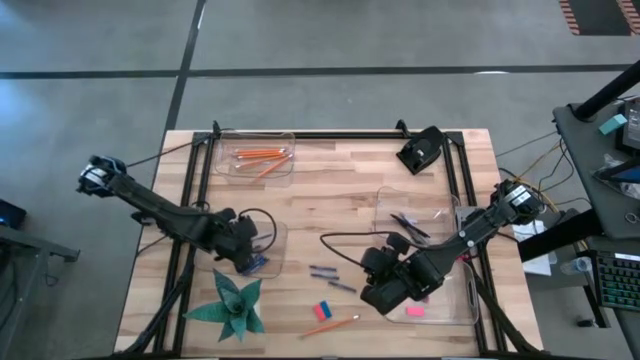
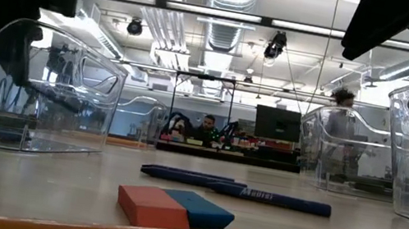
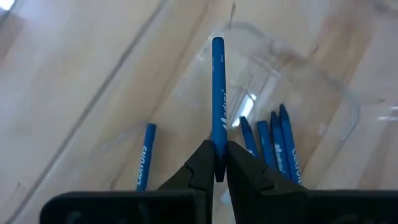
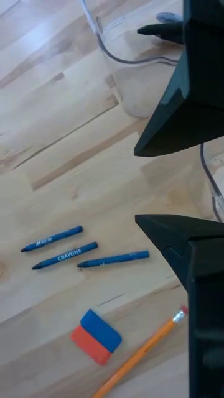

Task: Sort crayons/erasers/pens/pencils in bins
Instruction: Put the blue crayon into the middle left transparent bin

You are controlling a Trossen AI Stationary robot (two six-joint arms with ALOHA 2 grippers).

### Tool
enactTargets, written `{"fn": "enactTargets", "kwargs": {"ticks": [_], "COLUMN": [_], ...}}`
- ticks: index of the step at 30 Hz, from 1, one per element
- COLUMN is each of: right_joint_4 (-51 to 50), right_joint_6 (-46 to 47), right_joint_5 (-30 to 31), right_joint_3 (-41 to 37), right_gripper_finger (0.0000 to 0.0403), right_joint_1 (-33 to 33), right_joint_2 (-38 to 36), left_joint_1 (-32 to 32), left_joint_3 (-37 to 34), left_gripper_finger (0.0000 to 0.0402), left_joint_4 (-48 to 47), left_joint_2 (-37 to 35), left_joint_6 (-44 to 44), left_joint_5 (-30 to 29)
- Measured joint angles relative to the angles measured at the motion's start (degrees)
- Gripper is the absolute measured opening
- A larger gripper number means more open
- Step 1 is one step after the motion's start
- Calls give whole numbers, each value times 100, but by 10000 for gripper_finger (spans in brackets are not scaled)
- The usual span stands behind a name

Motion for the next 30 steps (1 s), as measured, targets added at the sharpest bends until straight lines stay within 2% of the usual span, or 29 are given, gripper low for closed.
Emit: {"fn": "enactTargets", "kwargs": {"ticks": [7,14,19,30], "right_joint_4": [9,7,7,7], "right_joint_6": [-92,-189,-255,-290], "right_joint_5": [2,2,0,2], "right_joint_3": [0,0,0,0], "right_gripper_finger": [153,153,153,153], "right_joint_1": [-38,-38,-38,-38], "right_joint_2": [0,0,0,0], "left_joint_1": [0,0,-2,0], "left_joint_3": [-13,-12,44,113], "left_gripper_finger": [16,21,21,31], "left_joint_4": [0,0,30,-16], "left_joint_2": [433,1004,1288,1254], "left_joint_6": [9,165,165,154], "left_joint_5": [166,757,970,865]}}
